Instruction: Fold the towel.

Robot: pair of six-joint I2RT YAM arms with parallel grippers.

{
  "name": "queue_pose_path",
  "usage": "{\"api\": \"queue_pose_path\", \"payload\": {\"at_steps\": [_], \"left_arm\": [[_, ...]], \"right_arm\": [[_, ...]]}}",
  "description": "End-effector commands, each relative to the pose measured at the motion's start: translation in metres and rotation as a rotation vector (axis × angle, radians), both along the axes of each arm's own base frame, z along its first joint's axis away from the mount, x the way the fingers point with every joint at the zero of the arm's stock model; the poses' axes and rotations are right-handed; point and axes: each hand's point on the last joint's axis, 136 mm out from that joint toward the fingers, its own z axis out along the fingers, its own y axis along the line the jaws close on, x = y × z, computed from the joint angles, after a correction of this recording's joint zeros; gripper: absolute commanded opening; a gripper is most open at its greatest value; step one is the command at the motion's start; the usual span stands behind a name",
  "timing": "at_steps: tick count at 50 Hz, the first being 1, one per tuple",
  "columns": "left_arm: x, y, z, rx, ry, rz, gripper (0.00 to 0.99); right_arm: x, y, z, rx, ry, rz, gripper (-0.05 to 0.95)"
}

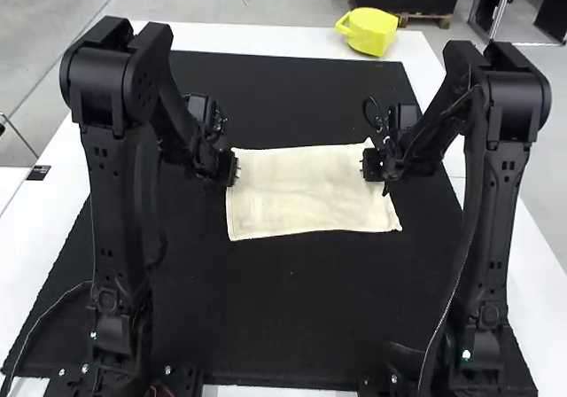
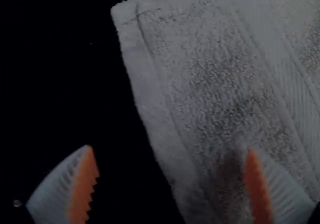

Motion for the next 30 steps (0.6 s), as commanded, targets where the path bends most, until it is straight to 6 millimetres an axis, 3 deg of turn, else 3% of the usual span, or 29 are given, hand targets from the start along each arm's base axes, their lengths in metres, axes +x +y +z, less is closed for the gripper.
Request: {"api": "queue_pose_path", "payload": {"at_steps": [1,2,12,30], "left_arm": [[-0.011,-0.004,-0.029,0.011,0.071,-0.031,0.116],[-0.011,-0.002,-0.032,0.025,0.072,-0.025,0.023],[-0.013,0.004,-0.046,0.04,0.076,-0.03,0.028],[-0.005,0.016,-0.03,0.021,0.018,-0.004,0.026]], "right_arm": [[-0.003,-0.009,-0.019,-0.039,0.043,-0.002,-0.03],[-0.003,-0.009,-0.02,-0.039,0.044,-0.004,-0.02],[-0.01,-0.014,-0.028,-0.037,0.07,-0.015,-0.02],[-0.007,-0.052,-0.02,-0.017,0.06,-0.101,-0.02]]}}
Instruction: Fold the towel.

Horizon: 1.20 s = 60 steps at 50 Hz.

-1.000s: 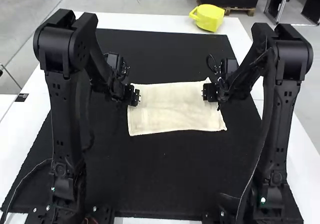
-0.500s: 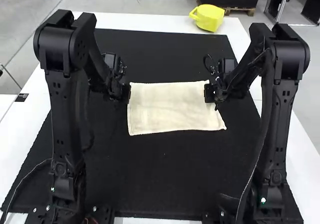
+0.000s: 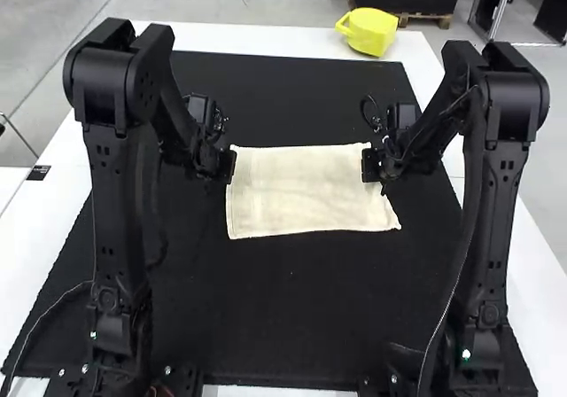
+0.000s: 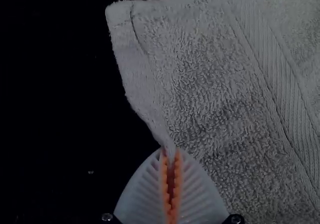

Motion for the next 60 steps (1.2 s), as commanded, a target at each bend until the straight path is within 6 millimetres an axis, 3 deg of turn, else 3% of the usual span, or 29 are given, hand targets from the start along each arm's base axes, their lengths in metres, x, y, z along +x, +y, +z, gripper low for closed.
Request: {"api": "queue_pose_path", "payload": {"at_steps": [1,13,36,51,60], "left_arm": [[-0.013,0.019,-0.028,0.027,0.059,0.027,0.028],[-0.007,0.018,-0.005,0.017,0.0,0.029,0.026],[0.001,0.011,0.047,-0.034,-0.09,0.019,0.026],[-0.011,0.009,0.053,-0.048,-0.09,0.006,0.026],[-0.02,0.01,0.052,-0.052,-0.085,0.005,0.026]], "right_arm": [[-0.007,-0.056,-0.018,-0.037,0.05,-0.137,-0.02],[-0.003,-0.066,0.003,-0.011,0.01,-0.15,-0.03],[-0.004,-0.055,0.033,0.051,-0.022,-0.112,-0.02],[-0.006,-0.053,0.045,0.06,-0.045,-0.1,-0.02],[-0.012,-0.066,0.044,0.067,-0.031,-0.127,-0.02]]}}
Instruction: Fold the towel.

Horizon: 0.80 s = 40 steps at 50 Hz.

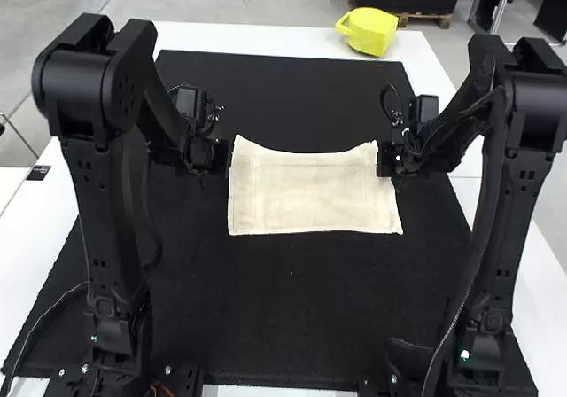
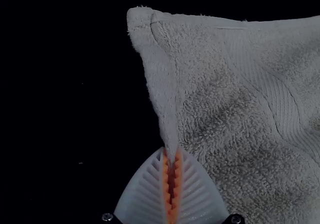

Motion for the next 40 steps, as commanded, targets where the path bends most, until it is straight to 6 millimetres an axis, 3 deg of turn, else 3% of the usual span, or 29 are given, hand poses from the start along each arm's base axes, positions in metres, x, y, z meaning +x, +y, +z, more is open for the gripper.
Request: {"api": "queue_pose_path", "payload": {"at_steps": [1,11,40], "left_arm": [[0.0,0.018,0.008,0.017,-0.02,0.057,0.026],[-0.003,0.023,0.014,0.001,-0.025,0.069,0.026],[-0.023,0.018,0.035,-0.022,-0.02,0.052,0.028]], "right_arm": [[0.003,-0.041,0.015,-0.024,-0.028,-0.108,-0.02],[-0.005,-0.046,0.021,-0.005,-0.023,-0.103,-0.02],[-0.035,-0.027,0.04,0.054,0.005,-0.016,-0.02]]}}
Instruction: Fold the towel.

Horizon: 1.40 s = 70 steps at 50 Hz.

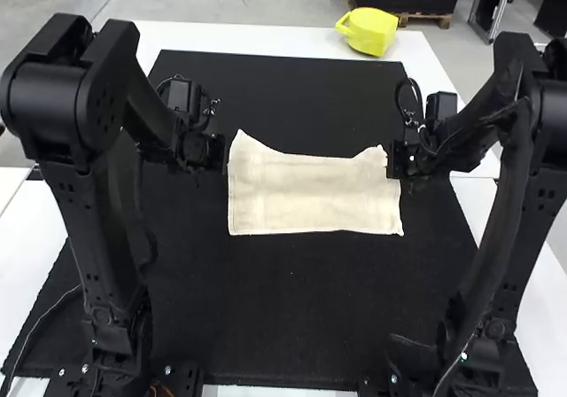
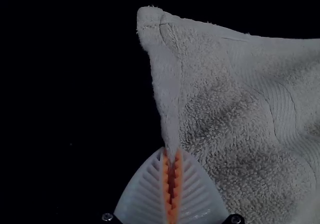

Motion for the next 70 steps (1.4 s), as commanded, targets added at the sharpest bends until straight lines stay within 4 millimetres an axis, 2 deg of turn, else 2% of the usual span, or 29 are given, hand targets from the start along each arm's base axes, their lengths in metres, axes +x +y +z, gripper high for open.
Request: {"api": "queue_pose_path", "payload": {"at_steps": [1,18,30,42,53,70], "left_arm": [[-0.001,0.019,0.009,0.018,-0.014,0.064,0.026],[-0.019,0.018,0.011,0.044,0.005,0.04,0.026],[-0.027,0.019,0.019,0.059,0.007,0.027,0.026],[-0.037,0.019,0.018,0.081,0.033,0.009,0.026],[-0.049,0.021,0.011,0.112,0.073,-0.013,0.026],[-0.068,0.018,-0.001,0.124,0.114,-0.037,0.026]], "right_arm": [[0.001,-0.02,0.018,-0.03,-0.04,-0.038,-0.02],[-0.017,-0.015,0.031,-0.028,-0.026,-0.012,-0.02],[-0.034,-0.012,0.031,-0.032,-0.001,0.011,-0.02],[-0.05,-0.01,0.033,-0.046,0.027,0.032,-0.02],[-0.065,-0.023,0.036,-0.058,0.054,0.013,-0.03],[-0.093,-0.038,0.017,-0.092,0.129,0.024,-0.03]]}}
